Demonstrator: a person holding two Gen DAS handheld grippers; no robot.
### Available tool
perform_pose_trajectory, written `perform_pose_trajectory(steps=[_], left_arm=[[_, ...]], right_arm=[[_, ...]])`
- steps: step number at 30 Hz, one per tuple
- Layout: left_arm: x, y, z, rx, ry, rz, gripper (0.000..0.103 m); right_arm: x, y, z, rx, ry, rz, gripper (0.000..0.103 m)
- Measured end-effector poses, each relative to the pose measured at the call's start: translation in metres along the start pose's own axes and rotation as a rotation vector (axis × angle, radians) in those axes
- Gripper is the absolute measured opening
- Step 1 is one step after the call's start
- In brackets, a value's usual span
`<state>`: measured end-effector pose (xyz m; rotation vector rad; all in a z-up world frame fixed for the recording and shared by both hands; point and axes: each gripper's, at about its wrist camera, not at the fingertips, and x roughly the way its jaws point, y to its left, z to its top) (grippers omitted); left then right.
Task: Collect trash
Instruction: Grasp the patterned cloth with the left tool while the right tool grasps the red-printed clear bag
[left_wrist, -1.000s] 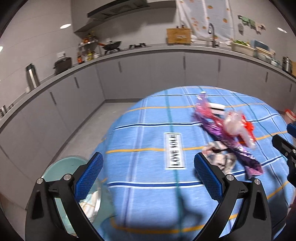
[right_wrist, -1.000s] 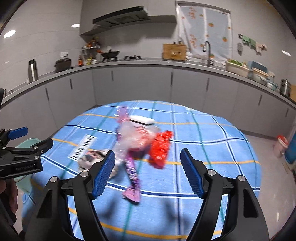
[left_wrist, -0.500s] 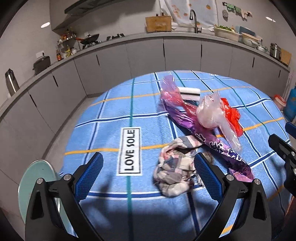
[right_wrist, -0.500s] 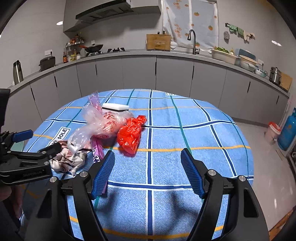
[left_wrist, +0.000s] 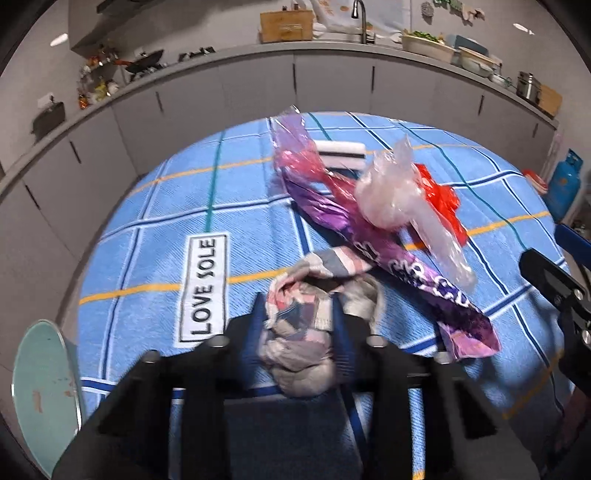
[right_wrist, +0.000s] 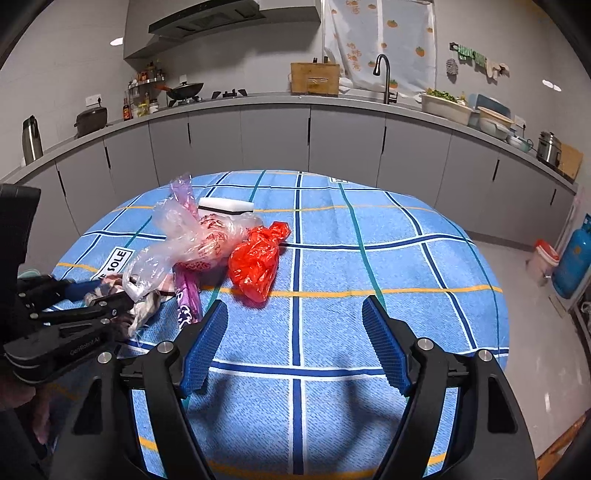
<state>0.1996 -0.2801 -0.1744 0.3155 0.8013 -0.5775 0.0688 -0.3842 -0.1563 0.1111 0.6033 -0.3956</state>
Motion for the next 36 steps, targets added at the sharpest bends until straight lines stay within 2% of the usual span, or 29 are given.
perform_pose_trajectory(steps=[2, 6, 15, 19, 25, 29, 32, 35, 36], left_arm=[[-0.003, 0.004, -0.001, -0.004, -0.005, -0.009, 0.025], [-0.015, 0.012, -0.003, -0.011, -0.029, -0.005, 0.022], [-0.06, 0.038, -0.007, -0.031, -0.12, 0.089, 0.022], [-0.069, 0.053, -0.009, -0.055, -0.149, 0.155, 0.022], [-0.073, 0.074, -0.008, -0.109, -0.158, 0.179, 0.022], [-0.07, 0.077, -0.004, -0.119, -0.166, 0.189, 0.022], [-0.066, 0.081, -0.002, -0.125, -0.162, 0.191, 0.022], [-0.067, 0.084, -0.003, -0.129, -0.163, 0.187, 0.022], [-0.067, 0.085, -0.003, -0.127, -0.164, 0.185, 0.022]], right_arm=[[0.0, 0.002, 0.001, -0.003, 0.0, 0.002, 0.075], [0.0, 0.008, 0.002, -0.009, -0.001, 0.01, 0.075], [0.009, 0.034, 0.011, -0.045, 0.03, 0.092, 0.075], [0.019, 0.047, 0.016, -0.076, 0.062, 0.12, 0.075], [0.015, 0.052, 0.03, -0.045, 0.029, 0.148, 0.075], [0.023, 0.066, 0.047, -0.046, 0.005, 0.135, 0.075], [0.037, 0.079, 0.051, -0.049, 0.034, 0.142, 0.074], [0.05, 0.088, 0.048, -0.058, 0.061, 0.11, 0.073], [0.054, 0.089, 0.046, -0.056, 0.076, 0.102, 0.069]])
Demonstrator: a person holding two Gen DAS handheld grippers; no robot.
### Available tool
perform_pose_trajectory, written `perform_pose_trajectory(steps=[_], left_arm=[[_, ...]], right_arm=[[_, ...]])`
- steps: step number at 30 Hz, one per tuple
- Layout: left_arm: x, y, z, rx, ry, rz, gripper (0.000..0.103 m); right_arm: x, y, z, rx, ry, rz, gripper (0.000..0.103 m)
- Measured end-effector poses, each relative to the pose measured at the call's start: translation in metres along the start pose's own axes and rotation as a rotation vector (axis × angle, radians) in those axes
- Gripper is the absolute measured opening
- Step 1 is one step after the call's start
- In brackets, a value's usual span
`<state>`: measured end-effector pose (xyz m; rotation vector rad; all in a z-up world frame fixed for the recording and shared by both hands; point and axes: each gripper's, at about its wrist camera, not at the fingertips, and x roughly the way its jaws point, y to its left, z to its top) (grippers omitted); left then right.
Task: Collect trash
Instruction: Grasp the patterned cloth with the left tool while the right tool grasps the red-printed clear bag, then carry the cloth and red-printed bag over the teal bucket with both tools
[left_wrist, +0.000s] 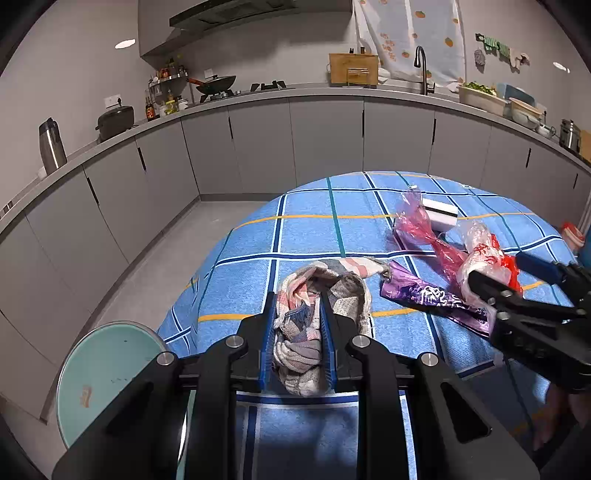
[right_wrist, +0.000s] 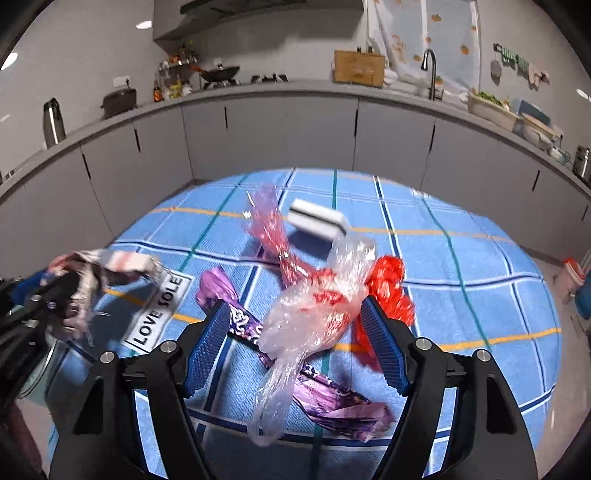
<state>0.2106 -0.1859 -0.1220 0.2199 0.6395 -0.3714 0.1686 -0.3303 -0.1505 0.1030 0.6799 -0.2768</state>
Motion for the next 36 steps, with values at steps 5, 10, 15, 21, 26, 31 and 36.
perform_pose_trajectory(steps=[5, 10, 15, 21, 26, 31, 36], left_arm=[[-0.002, 0.003, -0.001, -0.008, -0.003, -0.01, 0.022], [-0.01, 0.005, 0.0, -0.014, -0.016, -0.016, 0.022], [-0.026, 0.007, 0.001, -0.019, -0.044, -0.013, 0.022], [-0.047, 0.009, -0.001, -0.026, -0.072, -0.005, 0.022], [-0.062, 0.014, -0.005, -0.033, -0.085, 0.011, 0.022], [-0.07, 0.025, -0.009, -0.051, -0.088, 0.032, 0.022], [-0.078, 0.041, -0.013, -0.069, -0.091, 0.058, 0.022]], right_arm=[[0.012, -0.004, -0.007, 0.005, 0.052, 0.003, 0.028], [-0.002, -0.003, -0.012, -0.015, 0.021, 0.016, 0.016], [-0.027, -0.006, -0.015, -0.026, -0.042, 0.022, 0.015], [-0.055, -0.002, -0.012, -0.044, -0.099, 0.042, 0.015], [-0.074, 0.007, -0.009, -0.057, -0.133, 0.07, 0.015], [-0.088, 0.022, -0.004, -0.08, -0.16, 0.11, 0.015], [-0.094, 0.042, -0.002, -0.113, -0.171, 0.151, 0.015]])
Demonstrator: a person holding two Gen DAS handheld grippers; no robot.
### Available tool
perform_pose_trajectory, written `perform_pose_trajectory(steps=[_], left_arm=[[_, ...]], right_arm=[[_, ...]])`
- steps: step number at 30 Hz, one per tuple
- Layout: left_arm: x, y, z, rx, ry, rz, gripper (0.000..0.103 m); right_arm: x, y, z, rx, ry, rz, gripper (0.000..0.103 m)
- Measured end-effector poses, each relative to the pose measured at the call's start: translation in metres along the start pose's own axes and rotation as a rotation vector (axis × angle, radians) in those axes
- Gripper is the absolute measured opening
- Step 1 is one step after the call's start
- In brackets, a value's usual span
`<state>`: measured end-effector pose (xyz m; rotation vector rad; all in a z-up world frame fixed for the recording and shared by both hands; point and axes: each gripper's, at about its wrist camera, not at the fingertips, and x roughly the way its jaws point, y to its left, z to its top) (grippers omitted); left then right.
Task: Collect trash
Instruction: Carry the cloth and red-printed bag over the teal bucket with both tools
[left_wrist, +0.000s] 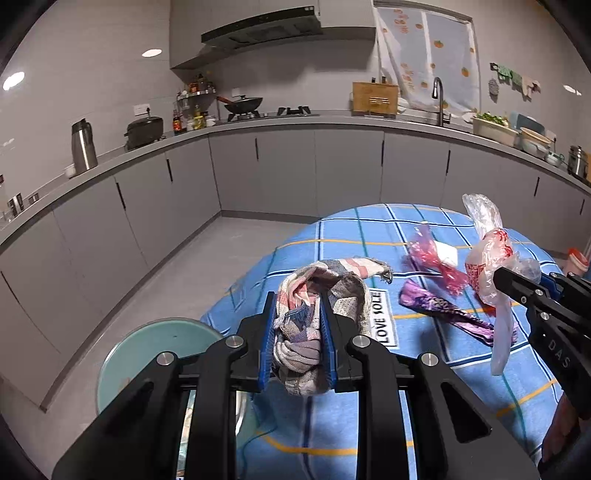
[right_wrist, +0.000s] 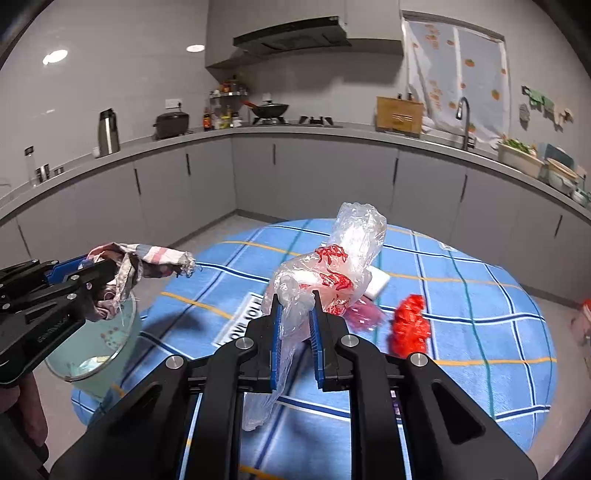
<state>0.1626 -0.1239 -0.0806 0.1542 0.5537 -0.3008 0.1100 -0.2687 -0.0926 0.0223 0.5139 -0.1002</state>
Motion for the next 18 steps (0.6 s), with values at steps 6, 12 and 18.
perform_pose_trajectory(steps=[6, 12, 18], left_arm=[[-0.007, 0.024, -0.002, -0.031, -0.002, 0.039, 0.022], [-0.013, 0.042, -0.004, -0.047, -0.006, 0.076, 0.022], [-0.017, 0.064, -0.009, -0.071, 0.0, 0.119, 0.022]], right_arm=[[0.001, 0.024, 0.005, -0.032, -0.005, 0.052, 0.015], [0.003, 0.048, 0.012, -0.06, -0.011, 0.102, 0.015], [0.005, 0.07, 0.017, -0.084, -0.015, 0.16, 0.015]])
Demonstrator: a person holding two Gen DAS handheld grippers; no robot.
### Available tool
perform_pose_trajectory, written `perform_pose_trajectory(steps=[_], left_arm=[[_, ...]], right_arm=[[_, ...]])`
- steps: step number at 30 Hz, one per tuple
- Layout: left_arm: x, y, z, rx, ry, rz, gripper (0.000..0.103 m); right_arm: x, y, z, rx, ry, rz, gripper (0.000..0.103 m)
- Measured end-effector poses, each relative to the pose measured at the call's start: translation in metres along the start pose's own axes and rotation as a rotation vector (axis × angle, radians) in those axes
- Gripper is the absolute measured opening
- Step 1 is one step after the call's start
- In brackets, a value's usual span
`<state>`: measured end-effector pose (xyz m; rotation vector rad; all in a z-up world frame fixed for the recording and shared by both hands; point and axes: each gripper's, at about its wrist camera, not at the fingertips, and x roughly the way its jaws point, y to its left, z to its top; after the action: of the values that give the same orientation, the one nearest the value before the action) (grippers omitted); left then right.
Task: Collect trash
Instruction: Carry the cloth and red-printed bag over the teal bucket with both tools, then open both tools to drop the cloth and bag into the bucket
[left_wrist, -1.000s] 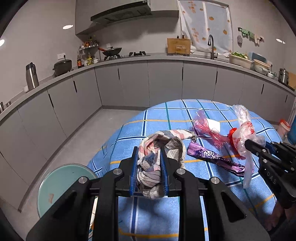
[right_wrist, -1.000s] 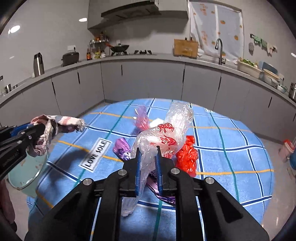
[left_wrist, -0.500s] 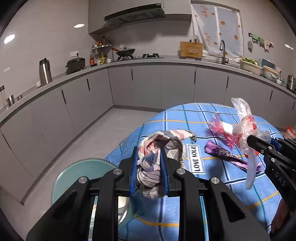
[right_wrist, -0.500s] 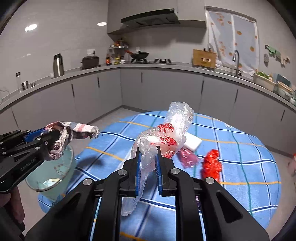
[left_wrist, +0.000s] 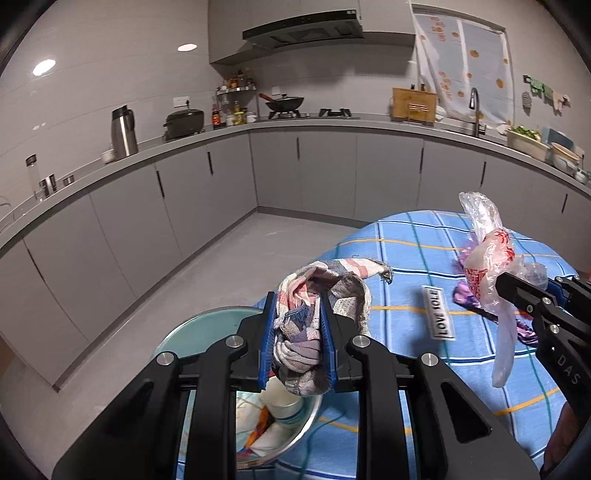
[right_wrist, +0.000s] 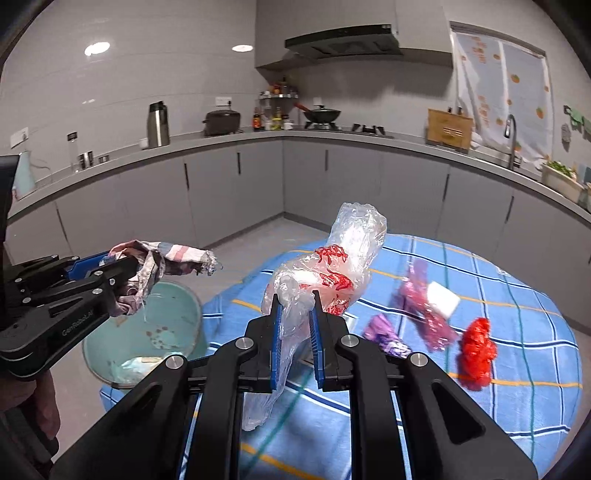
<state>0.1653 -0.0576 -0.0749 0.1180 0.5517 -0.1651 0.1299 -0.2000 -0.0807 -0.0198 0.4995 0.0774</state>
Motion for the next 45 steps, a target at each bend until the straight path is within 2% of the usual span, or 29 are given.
perform_pose_trajectory(steps=[20, 26, 35, 45], left_arm=[[0.001, 0.077, -0.012, -0.081, 0.029, 0.146, 0.023], [0.005, 0.096, -0.016, -0.105, 0.045, 0.183, 0.023], [0.017, 0.112, -0.026, -0.132, 0.084, 0.198, 0.023], [0.028, 0.116, -0.037, -0.149, 0.116, 0.205, 0.026]], right_arm=[[0.016, 0.069, 0.007, -0.094, 0.004, 0.173, 0.015], [0.03, 0.091, 0.005, -0.11, 0.034, 0.247, 0.015], [0.047, 0.118, 0.003, -0.156, 0.071, 0.341, 0.015], [0.069, 0.132, -0.003, -0.193, 0.115, 0.384, 0.018]])
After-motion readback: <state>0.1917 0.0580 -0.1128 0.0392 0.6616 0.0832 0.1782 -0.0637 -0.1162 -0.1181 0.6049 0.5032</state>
